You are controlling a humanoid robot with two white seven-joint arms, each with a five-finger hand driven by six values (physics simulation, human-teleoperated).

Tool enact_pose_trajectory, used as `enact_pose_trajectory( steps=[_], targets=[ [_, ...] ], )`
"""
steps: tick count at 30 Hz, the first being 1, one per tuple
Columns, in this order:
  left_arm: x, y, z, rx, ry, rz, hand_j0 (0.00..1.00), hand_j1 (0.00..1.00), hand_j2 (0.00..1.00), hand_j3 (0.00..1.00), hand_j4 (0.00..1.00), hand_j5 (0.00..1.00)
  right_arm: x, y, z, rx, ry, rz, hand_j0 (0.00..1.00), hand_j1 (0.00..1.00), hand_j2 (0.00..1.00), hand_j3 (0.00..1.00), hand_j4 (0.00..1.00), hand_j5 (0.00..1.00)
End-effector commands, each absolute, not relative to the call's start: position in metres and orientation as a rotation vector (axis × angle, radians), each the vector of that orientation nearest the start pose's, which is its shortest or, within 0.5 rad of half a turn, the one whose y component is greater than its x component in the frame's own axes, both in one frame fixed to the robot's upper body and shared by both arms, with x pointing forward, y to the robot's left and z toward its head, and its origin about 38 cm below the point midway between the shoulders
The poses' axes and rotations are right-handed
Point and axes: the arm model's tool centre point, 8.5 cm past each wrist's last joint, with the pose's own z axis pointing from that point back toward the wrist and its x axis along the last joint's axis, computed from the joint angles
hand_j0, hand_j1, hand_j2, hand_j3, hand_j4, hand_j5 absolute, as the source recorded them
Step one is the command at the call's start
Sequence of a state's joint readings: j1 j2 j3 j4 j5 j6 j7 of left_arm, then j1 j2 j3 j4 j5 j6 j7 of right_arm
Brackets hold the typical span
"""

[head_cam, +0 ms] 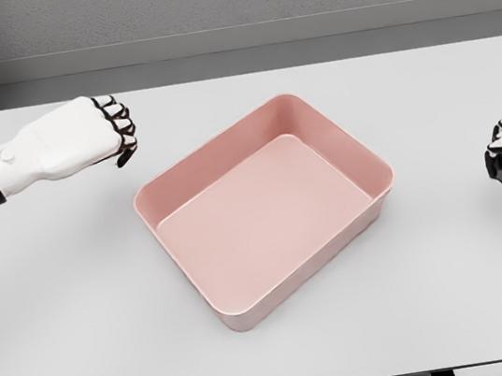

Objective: Put the industrial switch in the basket with both arms

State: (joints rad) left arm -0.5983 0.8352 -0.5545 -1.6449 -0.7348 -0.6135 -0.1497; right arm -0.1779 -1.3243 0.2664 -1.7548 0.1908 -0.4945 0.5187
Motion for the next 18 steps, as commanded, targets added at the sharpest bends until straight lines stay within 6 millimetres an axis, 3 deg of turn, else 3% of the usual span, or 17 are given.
enact_pose_trajectory(
  steps=[1, 6, 18],
  targets=[
    [0.402, 0.246, 0.269, -0.872, 2.042, 2.447, 0.14, 0.14, 0.14, 0.14, 0.14, 0.14, 0.341, -0.408, 0.272, -0.489, -1.132, 2.065, 0.48, 0.48, 0.48, 0.48, 0.48, 0.48],
    [0.392, 0.226, 0.276, -0.824, 2.062, 2.373, 0.14, 0.14, 0.14, 0.14, 0.14, 0.14, 0.343, -0.406, 0.278, -0.507, -1.152, 2.063, 0.48, 0.48, 0.48, 0.48, 0.48, 0.48],
    [0.383, 0.159, 0.263, -0.617, 2.225, 2.225, 0.15, 0.15, 0.15, 0.15, 0.15, 0.15, 0.35, -0.402, 0.295, -0.556, -1.208, 2.057, 0.48, 0.48, 0.48, 0.48, 0.48, 0.48]
  ],
)
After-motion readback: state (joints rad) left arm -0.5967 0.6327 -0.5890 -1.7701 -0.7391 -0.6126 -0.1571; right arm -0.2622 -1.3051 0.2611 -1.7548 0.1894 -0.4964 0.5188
